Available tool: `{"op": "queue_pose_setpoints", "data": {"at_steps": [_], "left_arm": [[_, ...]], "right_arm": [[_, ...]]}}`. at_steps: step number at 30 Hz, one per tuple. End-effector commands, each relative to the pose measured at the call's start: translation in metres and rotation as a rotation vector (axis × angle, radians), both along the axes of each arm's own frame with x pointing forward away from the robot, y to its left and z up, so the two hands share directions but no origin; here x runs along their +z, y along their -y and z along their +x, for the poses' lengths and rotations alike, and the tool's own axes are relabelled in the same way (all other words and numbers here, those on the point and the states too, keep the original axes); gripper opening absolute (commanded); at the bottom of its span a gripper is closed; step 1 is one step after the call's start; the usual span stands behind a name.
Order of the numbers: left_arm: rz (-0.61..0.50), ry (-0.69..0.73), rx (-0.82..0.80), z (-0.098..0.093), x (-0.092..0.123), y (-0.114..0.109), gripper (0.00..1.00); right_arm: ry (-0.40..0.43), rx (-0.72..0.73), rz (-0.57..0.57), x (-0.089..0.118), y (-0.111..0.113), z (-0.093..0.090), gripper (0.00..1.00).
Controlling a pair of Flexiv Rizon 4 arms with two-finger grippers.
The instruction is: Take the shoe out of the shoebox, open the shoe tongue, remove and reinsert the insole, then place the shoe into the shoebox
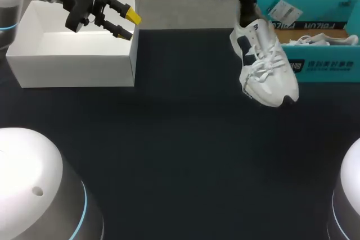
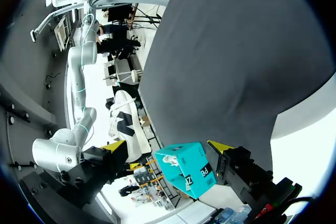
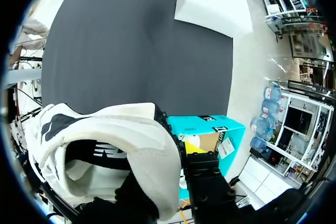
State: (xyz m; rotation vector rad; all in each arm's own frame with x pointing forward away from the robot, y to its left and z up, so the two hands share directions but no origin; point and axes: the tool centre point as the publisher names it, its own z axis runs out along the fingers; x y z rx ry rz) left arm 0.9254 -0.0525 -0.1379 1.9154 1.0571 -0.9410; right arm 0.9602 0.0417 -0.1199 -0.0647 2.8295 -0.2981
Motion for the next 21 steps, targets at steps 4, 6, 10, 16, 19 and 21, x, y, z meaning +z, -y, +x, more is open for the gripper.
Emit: {"op": "queue_pose_setpoints", "data": {"at_steps": [4,6,10,16,19,21], "left_arm": [[0.003,0.002,0.000,0.000,0.000,0.000,1.00],[0.003,0.002,0.000,0.000,0.000,0.000,1.00],[0.003,0.002,0.000,0.000,0.000,0.000,1.00],[0.003,0.002,0.000,0.000,0.000,0.000,1.00],[0.003,0.002,0.000,0.000,0.000,0.000,1.00],[0.003,0.002,0.000,0.000,0.000,0.000,1.00]], "right_arm": [[-0.024,-0.003,0.058,0.007,0.080,0.011,0.00],[-0.028,-0.017,0.056,0.006,0.096,0.015,0.00],[-0.030,-0.062,0.084,0.004,0.125,0.022,0.00],[-0.025,-0.073,0.085,0.004,0.130,0.023,0.00],[-0.025,-0.073,0.085,0.004,0.130,0.023,0.00],[-0.025,-0.073,0.085,0.004,0.130,0.023,0.00]]}}
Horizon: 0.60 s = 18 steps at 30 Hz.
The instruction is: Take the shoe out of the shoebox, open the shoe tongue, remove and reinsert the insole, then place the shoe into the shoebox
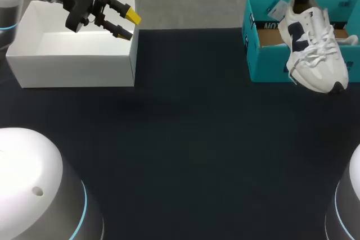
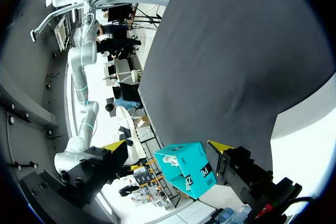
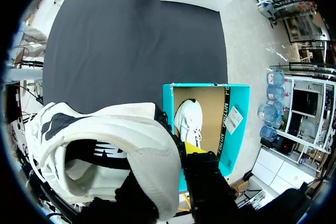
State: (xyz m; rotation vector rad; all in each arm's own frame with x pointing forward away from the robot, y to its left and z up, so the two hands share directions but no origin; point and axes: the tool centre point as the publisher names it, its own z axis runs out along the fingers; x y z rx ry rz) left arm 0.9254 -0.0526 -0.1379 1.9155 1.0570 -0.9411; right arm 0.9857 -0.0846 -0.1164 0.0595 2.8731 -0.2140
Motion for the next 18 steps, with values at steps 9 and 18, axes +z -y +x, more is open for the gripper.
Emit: {"op": "queue_pose_setpoints", "data": {"at_steps": [9,18], "left_arm": [[0.002,0.002,0.000,0.000,0.000,0.000,1.00],[0.002,0.002,0.000,0.000,0.000,0.000,1.00]], "right_arm": [[0.005,0.006,0.013,0.001,0.003,-0.003,0.00],[0.027,-0.006,-0.024,-0.002,0.037,0.029,0.00]]}}
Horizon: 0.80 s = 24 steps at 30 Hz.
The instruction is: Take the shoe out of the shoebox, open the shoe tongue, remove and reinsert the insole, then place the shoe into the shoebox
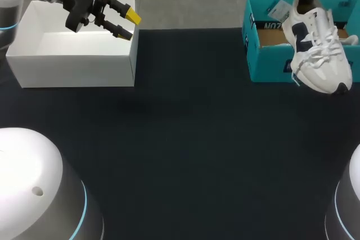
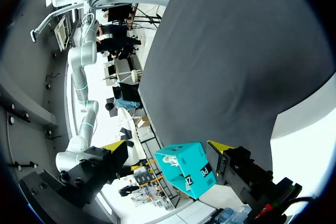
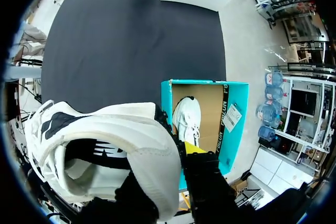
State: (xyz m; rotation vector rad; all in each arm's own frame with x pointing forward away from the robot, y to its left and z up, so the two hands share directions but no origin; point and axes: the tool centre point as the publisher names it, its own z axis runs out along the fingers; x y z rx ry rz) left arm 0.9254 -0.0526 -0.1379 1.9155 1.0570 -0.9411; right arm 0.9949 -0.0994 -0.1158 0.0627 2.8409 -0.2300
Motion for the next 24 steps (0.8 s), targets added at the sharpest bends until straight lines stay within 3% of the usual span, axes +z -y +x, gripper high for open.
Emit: {"op": "queue_pose_setpoints", "data": {"at_steps": [1,6,11,15,24], "left_arm": [[0.003,0.002,0.000,0.000,0.000,0.000,1.00],[0.003,0.002,0.000,0.000,0.000,0.000,1.00],[0.003,0.002,0.000,0.000,0.000,0.000,1.00],[0.003,0.002,0.000,0.000,0.000,0.000,1.00],[0.003,0.002,0.000,0.000,0.000,0.000,1.00]], "right_arm": [[0.005,-0.002,-0.017,-0.001,0.029,0.028,0.00],[0.018,0.027,-0.086,0.004,0.063,0.064,0.00],[0.016,0.059,-0.077,0.008,0.097,0.095,0.00],[0.014,0.005,-0.062,0.004,0.130,0.120,0.00],[0.013,-0.051,-0.087,0.005,0.169,0.155,0.00]]}}
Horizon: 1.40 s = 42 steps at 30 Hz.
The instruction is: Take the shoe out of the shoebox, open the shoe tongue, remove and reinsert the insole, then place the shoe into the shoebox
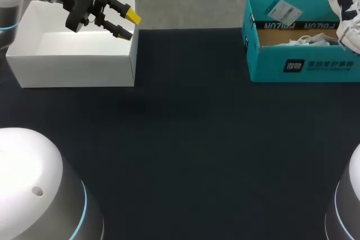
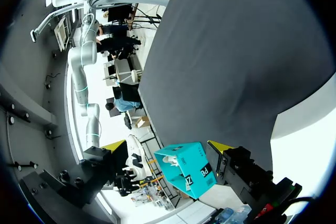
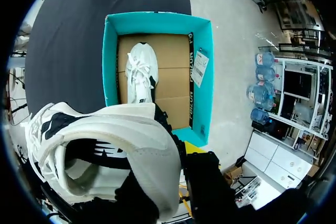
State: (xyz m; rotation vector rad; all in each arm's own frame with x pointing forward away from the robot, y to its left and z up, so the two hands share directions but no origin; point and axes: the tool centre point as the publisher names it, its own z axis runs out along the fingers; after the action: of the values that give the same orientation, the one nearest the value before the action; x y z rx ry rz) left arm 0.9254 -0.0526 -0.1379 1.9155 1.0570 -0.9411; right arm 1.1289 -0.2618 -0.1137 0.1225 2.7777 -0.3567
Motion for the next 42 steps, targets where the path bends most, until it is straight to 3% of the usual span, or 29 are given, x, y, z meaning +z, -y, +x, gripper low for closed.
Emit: {"op": "queue_pose_setpoints", "data": {"at_steps": [1,8,23,27,30,35,36,42], "left_arm": [[0.003,0.002,0.000,0.000,0.000,0.000,1.00],[0.003,0.002,0.000,0.000,0.000,0.000,1.00],[0.003,0.002,0.000,0.000,0.000,0.000,1.00],[0.003,0.002,0.000,0.000,0.000,0.000,1.00],[0.003,0.002,0.000,0.000,0.000,0.000,1.00],[0.003,0.002,0.000,0.000,0.000,0.000,1.00],[0.003,0.002,0.000,0.000,0.000,0.000,1.00],[0.003,0.002,0.000,0.000,0.000,0.000,1.00]], "right_arm": [[-0.040,0.001,0.001,0.002,0.009,0.025,0.00],[-0.026,-0.039,0.036,-0.004,0.026,0.044,0.00],[-0.026,-0.039,0.036,-0.004,0.026,0.044,0.00],[0.118,-0.291,0.119,-0.004,0.029,0.041,0.00],[0.181,-0.483,0.142,-0.005,0.027,0.045,0.00],[0.223,-0.798,0.120,-0.003,0.027,0.049,0.00],[0.227,-0.914,0.103,-0.002,0.030,0.048,0.00],[0.320,-1.197,0.216,0.000,0.038,0.050,0.00]]}}
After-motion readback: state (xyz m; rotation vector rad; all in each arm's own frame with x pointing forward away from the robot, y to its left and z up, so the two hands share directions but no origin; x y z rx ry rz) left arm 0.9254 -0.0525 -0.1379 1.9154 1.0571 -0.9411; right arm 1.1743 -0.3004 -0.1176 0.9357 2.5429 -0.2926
